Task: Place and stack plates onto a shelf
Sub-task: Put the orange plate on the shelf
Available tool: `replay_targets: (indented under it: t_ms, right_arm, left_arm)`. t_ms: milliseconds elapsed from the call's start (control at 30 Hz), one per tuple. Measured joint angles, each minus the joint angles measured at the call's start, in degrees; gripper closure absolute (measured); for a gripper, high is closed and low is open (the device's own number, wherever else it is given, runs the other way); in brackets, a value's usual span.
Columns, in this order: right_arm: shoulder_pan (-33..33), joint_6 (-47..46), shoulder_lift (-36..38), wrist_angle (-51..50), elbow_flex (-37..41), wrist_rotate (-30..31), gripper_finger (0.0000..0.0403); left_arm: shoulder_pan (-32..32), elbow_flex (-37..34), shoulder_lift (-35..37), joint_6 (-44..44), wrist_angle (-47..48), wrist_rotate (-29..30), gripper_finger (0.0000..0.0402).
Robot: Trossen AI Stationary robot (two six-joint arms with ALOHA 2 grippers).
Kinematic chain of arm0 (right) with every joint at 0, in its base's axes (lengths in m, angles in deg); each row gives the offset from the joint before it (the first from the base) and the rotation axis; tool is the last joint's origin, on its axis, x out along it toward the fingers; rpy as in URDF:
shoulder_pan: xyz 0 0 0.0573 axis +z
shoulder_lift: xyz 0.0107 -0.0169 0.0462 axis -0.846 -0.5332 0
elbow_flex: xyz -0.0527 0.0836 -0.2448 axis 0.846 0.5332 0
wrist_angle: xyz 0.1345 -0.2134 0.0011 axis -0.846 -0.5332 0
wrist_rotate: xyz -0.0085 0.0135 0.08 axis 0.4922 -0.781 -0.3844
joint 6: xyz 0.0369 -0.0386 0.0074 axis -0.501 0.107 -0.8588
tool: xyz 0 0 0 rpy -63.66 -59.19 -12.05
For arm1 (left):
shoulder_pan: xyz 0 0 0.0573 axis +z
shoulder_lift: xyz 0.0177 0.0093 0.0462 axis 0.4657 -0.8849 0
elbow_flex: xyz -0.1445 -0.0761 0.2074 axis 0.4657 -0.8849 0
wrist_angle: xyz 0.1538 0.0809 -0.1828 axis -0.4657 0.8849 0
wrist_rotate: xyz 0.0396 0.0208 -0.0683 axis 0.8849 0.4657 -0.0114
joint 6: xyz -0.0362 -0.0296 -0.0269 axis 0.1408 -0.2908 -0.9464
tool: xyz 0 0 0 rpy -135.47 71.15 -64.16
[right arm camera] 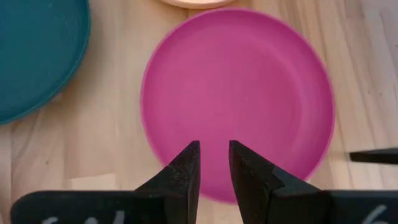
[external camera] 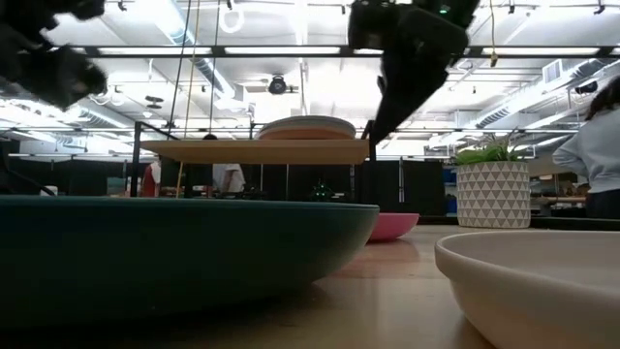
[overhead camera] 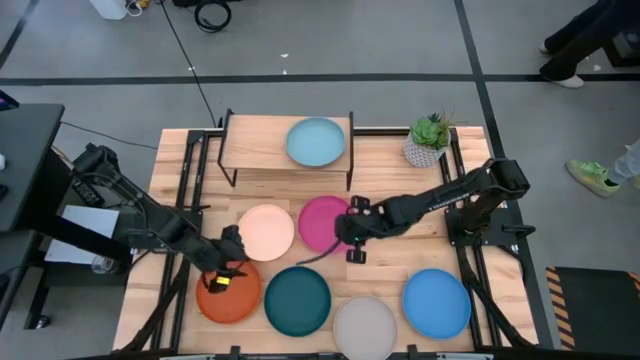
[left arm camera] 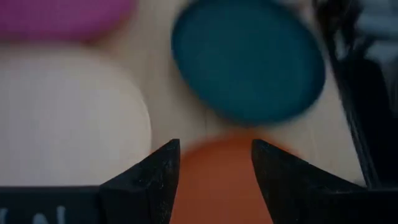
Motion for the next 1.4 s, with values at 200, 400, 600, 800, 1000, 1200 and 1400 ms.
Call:
replay_targets:
  t_ms: [200,400,600,800,1000,1200,1400]
  right_arm:
    - [4.02,-2.52,1.39,4.93,4.18,4.7,0.0312]
    - [5.41,-2.87,1.5,8.91,8.43,8.13,0.0312]
    - [5.14,-2.59,1.5,11.17,10.59,10.49,0.0312]
    - [4.97,-2.47,1.69,11.91,10.59,12.29,0.0312]
    - [4.97,-2.45,1.69,12.0,10.59,15.91,0.0312]
    - [5.09,-3.07,1.69,11.98,10.59,19.38,0.0312]
    - [5.85,-3.02,1.7,12.03,10.59,19.6,0.0312]
  left_arm:
    - [1.51,3.08,-5.53,-12.37,11.91,-7.74,0.0217]
    - [1.72,3.12,-9.92,-16.31,12.55,-12.34,0.0221]
    - [1.31,6.82,-11.98,-19.79,12.59,-14.04,0.0221]
    - [-3.32,16.57,-16.68,-20.37,12.63,-8.16,0.0222]
    - [-7.82,25.31,-26.55,-26.51,16.01,-5.17,0.0222]
    - [-10.68,33.2,-36.57,-34.71,20.47,-5.46,0.0222]
    - [-10.91,37.91,-43.39,-41.04,22.08,-9.82,0.0222]
